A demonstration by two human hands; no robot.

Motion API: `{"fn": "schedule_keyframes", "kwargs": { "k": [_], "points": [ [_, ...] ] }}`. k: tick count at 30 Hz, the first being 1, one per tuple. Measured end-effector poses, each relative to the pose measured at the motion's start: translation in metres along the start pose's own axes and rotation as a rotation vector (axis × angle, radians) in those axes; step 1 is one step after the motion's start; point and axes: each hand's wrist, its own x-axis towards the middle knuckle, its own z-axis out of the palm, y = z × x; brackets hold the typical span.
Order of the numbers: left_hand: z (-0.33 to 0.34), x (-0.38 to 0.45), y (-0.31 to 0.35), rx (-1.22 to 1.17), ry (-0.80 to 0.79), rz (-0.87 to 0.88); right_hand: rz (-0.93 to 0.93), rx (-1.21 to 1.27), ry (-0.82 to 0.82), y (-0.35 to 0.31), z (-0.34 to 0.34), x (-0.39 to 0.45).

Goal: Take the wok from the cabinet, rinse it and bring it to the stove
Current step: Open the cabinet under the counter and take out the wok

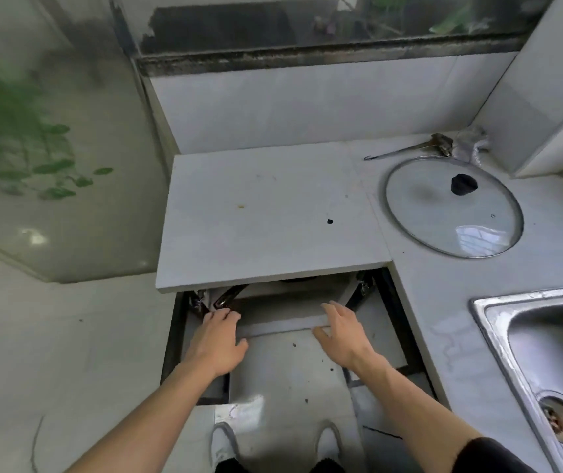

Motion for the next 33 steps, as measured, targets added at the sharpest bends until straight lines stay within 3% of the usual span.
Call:
{"fn": "schedule_keyframes", "kwargs": {
  "k": [9,25,29,33],
  "points": [
    [0.031,-0.005,0.021,-0.096,0.008,-0.119,-0.063,-0.038,-0.044,0.033,-0.002,0.012],
    [0.126,0.098,-0.054,-0.144,0.061,-0.132,-0.120,-0.145,0.014,0.061,0.083,0.091],
    [0.148,0.122,-0.062,-0.139,0.143,-0.125,-0.157,-0.104,0.068,0.068,0.112,0.121],
    [0.175,0.164,-0.065,-0.122,0.300,-0.107,-0.265,-0.035,0.254,0.077,0.147,0.169]
  ]
}}
